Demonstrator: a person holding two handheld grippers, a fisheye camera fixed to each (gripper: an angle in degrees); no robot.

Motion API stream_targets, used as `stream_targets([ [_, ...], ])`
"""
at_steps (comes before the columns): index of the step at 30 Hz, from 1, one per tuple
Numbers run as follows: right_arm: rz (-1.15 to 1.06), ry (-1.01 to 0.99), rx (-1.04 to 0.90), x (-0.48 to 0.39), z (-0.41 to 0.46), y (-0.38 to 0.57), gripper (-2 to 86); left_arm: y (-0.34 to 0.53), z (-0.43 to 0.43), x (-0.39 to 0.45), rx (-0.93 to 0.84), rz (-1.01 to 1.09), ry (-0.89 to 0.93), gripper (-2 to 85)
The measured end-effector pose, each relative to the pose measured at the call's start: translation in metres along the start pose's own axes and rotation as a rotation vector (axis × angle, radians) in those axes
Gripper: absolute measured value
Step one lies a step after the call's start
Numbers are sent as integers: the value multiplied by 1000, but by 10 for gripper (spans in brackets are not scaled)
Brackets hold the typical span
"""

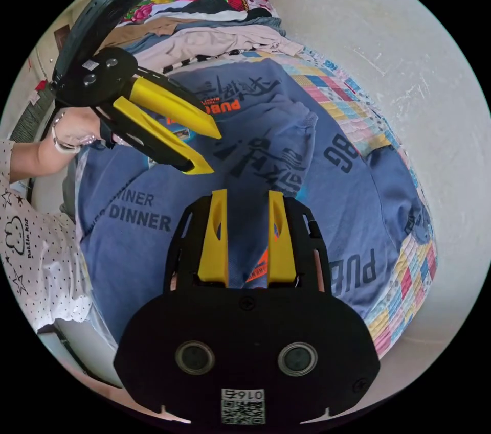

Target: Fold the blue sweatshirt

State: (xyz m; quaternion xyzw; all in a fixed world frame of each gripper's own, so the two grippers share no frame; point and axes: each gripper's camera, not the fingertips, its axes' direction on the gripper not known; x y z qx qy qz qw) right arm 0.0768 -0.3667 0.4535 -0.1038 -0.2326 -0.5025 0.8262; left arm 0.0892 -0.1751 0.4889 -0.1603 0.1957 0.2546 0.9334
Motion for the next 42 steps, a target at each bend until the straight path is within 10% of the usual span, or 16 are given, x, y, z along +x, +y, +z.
stream_targets([
  [27, 896, 346, 144, 366, -60, 142, 142, -206, 60, 42, 93, -124, 29, 113],
  [32, 1038, 113, 74, 400, -36, 176, 161, -214, 52, 50, 105, -117, 23, 114],
  [42, 497, 231, 320, 288, -122, 153, 3, -221, 2, 85, 185, -83, -70, 118],
])
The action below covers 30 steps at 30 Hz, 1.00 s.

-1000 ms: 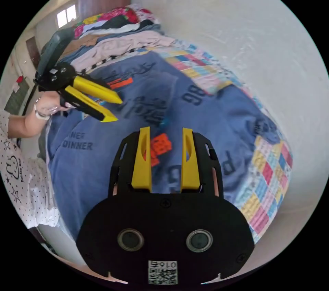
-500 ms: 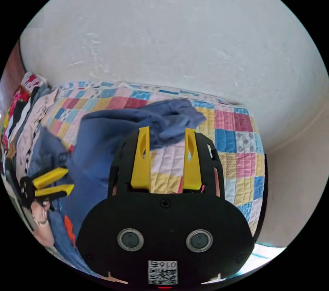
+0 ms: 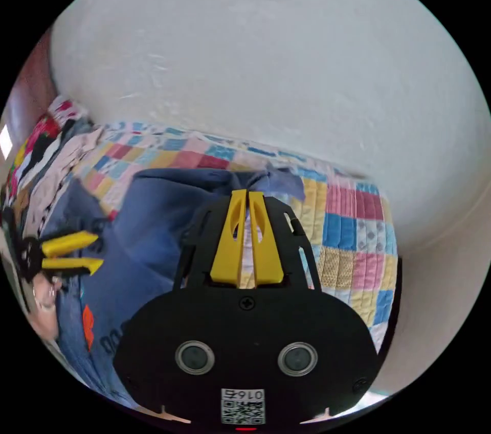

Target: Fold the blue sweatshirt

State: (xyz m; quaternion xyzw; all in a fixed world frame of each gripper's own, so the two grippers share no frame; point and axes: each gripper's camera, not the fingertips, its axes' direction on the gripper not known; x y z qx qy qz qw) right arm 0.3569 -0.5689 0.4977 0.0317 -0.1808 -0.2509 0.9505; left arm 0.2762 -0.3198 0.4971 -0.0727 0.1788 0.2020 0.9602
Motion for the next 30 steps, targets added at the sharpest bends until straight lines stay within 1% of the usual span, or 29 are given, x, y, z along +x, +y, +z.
stream_targets([
  [1, -50, -25, 28, -10, -13, 1, 2, -2, -14, 4, 24, 13, -21, 119],
  [3, -238, -127, 101, -46, -59, 12, 0, -3, -37, 10, 63, 40, -55, 119],
  [4, -281, -157, 109, -55, -70, 15, -1, -3, -53, 13, 83, 56, -63, 118],
  [6, -443, -247, 121, -88, -104, 32, -1, -1, -76, 17, 114, 76, -47, 118],
  [7, -478, -269, 116, -96, -111, 36, -2, 1, -89, 22, 130, 106, -32, 118],
  [9, -604, -362, 71, -128, -131, 54, -2, 6, -103, 32, 114, 172, -6, 119],
  [11, -678, -416, 20, -152, -139, 68, -2, 13, -108, 42, 66, 233, 48, 122],
  [14, -744, -438, -85, -192, -138, 92, -1, 34, -109, 57, 14, 269, 87, 109],
  [15, -748, -425, -120, -207, -134, 103, 0, 44, -106, 62, 3, 276, 93, 92],
  [16, -753, -420, -139, -215, -131, 108, 0, 55, -103, 66, -9, 283, 98, 56],
  [19, -719, -365, -203, -247, -116, 133, 2, 76, -94, 71, -38, 268, 85, 1],
  [22, -601, -355, -187, -267, -113, 149, 6, 88, -89, 70, -81, 233, 100, -7],
  [24, -537, -354, -211, -280, -117, 157, 15, 92, -93, 69, -79, 217, 94, -7],
  [27, -526, -341, -271, -299, -131, 165, 49, 94, -106, 65, -50, 208, 60, 0],
  [30, -509, -298, -276, -314, -154, 174, 85, 84, -120, 63, -9, 221, 60, 42],
])
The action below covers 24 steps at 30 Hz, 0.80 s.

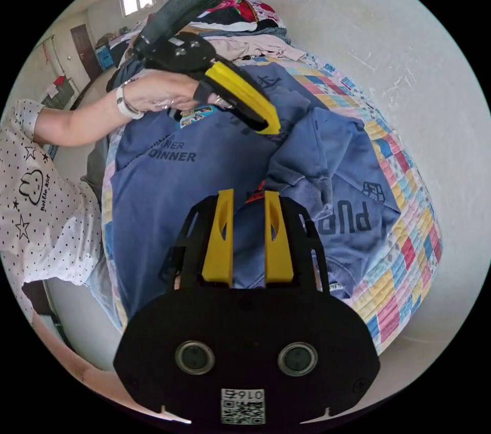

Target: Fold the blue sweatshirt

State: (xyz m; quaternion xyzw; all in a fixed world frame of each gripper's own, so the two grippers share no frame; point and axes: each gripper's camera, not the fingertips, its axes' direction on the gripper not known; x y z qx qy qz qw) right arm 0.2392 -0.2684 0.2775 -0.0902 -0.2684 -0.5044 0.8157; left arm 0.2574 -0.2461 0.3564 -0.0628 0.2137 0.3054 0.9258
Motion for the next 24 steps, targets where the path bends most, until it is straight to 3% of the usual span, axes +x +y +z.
stream_targets([
  [7, 196, 142, 17, -17, -22, 16, 101, -52, 18, 23, -48, 138, 32, 98],
  [10, 288, 104, -13, -12, -13, 20, 103, -66, 49, 37, -140, 178, 83, 110],
  [13, 338, 62, -29, -12, 3, 20, 96, -66, 76, 43, -251, 154, 2, 126],
  [19, 343, 148, -40, -35, 28, -4, 50, -38, 52, 31, -130, 105, 51, 48],
  [24, 265, 219, 9, -62, -1, -19, 13, -17, -7, 9, -14, 92, 79, 42],
])
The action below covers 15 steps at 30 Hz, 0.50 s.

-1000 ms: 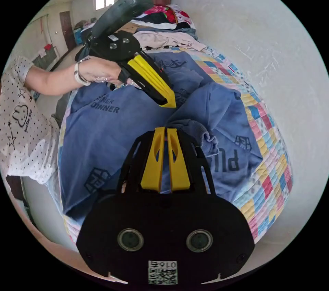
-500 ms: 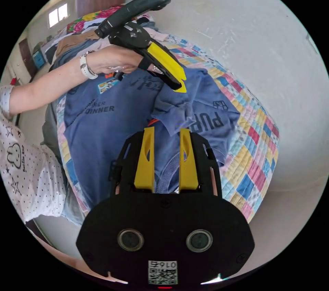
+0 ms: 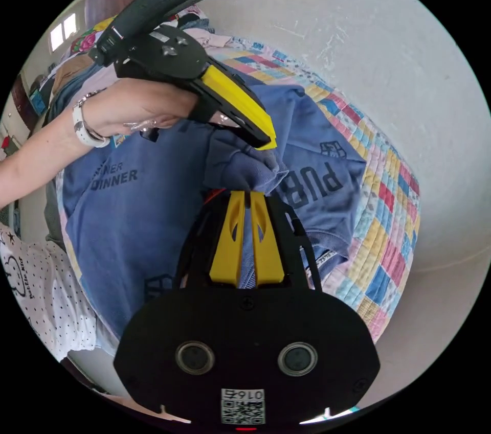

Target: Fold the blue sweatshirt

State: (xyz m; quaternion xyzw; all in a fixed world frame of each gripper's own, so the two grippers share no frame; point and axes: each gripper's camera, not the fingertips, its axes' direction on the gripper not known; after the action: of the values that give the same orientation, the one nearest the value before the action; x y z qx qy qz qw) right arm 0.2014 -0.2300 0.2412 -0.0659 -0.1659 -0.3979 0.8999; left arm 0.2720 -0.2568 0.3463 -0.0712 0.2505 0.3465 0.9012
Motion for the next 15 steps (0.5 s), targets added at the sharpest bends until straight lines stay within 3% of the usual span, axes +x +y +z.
stream_targets([
  [7, -264, 28, 115, -54, -73, -6, 11, 81, -105, -8, 181, 33, 40, 42],
  [13, -430, 23, -101, -127, -27, 7, 40, 156, -76, -9, 2, -11, 67, 27],
  [15, -390, 5, -134, -133, -15, 16, 63, 171, -71, -12, -25, -31, 79, 74],
])
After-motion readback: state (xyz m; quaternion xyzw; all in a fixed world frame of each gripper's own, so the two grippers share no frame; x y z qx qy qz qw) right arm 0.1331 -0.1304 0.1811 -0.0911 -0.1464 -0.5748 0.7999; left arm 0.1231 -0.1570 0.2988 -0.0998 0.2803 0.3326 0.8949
